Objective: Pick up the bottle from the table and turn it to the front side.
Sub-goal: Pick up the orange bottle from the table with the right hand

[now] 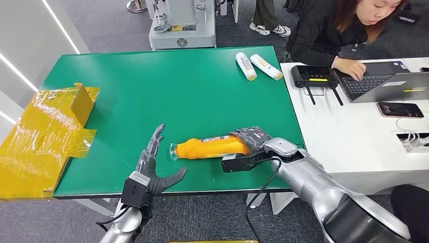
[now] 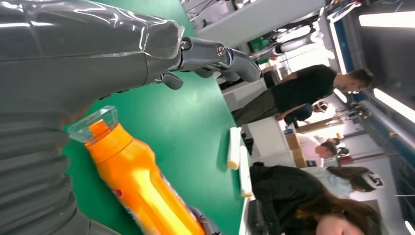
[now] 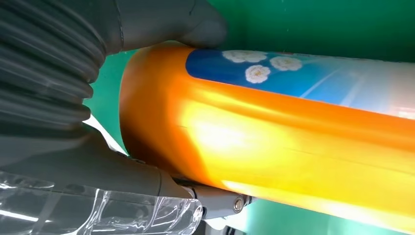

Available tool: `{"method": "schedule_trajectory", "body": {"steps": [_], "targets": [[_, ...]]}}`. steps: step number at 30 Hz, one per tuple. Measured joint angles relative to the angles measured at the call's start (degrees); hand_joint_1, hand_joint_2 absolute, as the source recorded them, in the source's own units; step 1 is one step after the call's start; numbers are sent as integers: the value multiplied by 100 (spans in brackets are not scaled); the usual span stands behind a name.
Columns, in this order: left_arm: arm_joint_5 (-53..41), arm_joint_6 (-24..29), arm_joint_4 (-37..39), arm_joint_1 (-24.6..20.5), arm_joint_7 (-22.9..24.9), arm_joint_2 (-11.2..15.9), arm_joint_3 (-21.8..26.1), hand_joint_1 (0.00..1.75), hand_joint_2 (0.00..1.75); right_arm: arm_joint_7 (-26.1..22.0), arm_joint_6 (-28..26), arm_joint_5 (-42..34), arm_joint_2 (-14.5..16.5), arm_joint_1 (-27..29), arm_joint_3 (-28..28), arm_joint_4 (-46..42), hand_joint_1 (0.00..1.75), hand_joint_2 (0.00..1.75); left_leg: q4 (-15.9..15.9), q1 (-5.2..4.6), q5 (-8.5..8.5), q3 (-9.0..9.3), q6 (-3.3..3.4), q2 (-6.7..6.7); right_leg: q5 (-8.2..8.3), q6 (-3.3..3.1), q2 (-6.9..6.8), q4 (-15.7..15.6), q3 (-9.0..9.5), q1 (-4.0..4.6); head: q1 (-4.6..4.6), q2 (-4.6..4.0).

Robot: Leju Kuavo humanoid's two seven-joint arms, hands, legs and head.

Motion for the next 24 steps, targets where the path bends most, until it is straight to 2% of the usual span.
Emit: {"method": "schedule_trajectory", "body": {"steps": [5, 9, 11, 14, 18, 24], "targets": [[13, -7, 1, 21, 2, 41, 0, 0, 175, -8, -218, -20, -81, 91, 2, -80, 175, 175, 0, 0, 0, 4, 0, -1, 0, 0, -1, 0, 5, 0, -1, 2], [24, 82, -40, 128, 43, 54, 3, 0, 175, -168, -1052, -352, -179, 463, -111, -444, 175, 175, 0, 1, 0, 3, 0, -9, -1, 1, -9, 0, 10, 2, 2, 1], [19, 111, -84, 209, 67, 59, 4, 0, 175, -131, -1257, -421, -240, 697, -187, -723, 175, 175, 0, 0, -2, 2, 1, -6, -2, 1, -5, 0, 8, 1, 2, 1], [15, 117, -131, 262, 88, 60, 5, 0, 175, -108, -1293, -441, -306, 891, -259, -1008, 175, 175, 0, 0, -3, 1, 3, -8, -3, 1, -6, -1, 7, 1, 2, 1], [-12, 171, -187, 334, 121, 55, 27, 0, 175, -352, -1399, -835, -368, 1225, -515, -1450, 175, 175, -1, 1, -3, 1, 3, -8, -3, 1, -7, -1, 7, 2, 2, 2], [-299, 282, -368, 433, 212, -10, 147, 0, 175, -324, -1464, -1097, -438, 2210, -1075, -2535, 175, 175, -3, 2, -4, -5, 3, -21, -9, -1, -21, -1, 7, 3, 1, 2]]}}
